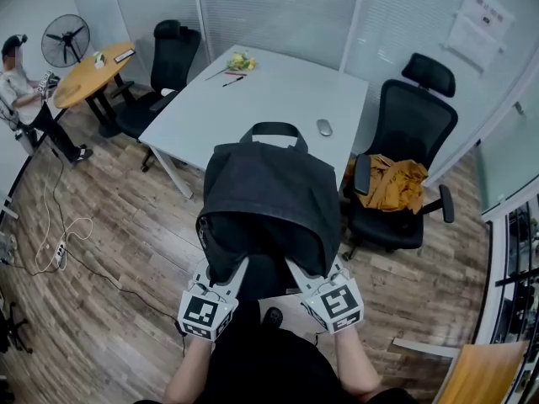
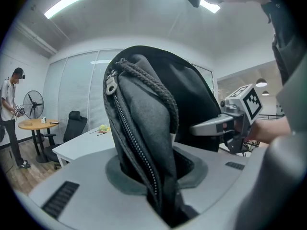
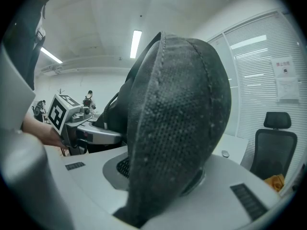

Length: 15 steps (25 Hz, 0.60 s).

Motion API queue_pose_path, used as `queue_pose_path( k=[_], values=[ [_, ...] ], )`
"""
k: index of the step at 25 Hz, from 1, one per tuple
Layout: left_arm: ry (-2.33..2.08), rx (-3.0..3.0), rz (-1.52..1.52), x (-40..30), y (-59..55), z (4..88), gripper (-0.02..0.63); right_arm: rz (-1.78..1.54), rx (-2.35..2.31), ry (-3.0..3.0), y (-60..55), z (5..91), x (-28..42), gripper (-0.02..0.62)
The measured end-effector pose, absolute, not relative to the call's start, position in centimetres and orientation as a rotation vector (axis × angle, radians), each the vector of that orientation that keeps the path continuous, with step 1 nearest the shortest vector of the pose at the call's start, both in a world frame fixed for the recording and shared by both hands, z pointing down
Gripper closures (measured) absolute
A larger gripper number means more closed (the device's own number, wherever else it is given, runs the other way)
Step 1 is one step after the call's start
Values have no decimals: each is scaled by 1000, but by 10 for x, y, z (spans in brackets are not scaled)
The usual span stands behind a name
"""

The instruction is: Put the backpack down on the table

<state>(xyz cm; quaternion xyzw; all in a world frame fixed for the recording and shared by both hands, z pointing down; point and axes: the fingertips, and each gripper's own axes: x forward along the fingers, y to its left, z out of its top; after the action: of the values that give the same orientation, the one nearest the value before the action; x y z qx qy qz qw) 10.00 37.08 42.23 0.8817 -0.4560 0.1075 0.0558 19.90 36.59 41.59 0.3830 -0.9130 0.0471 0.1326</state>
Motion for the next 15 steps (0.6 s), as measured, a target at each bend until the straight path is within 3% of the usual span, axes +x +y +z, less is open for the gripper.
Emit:
queue_pose_path(
  k=[15],
  values=[
    [-1367,2681,316,66,284,421,505,154,1119,-2618,279,415,165,494]
  ],
)
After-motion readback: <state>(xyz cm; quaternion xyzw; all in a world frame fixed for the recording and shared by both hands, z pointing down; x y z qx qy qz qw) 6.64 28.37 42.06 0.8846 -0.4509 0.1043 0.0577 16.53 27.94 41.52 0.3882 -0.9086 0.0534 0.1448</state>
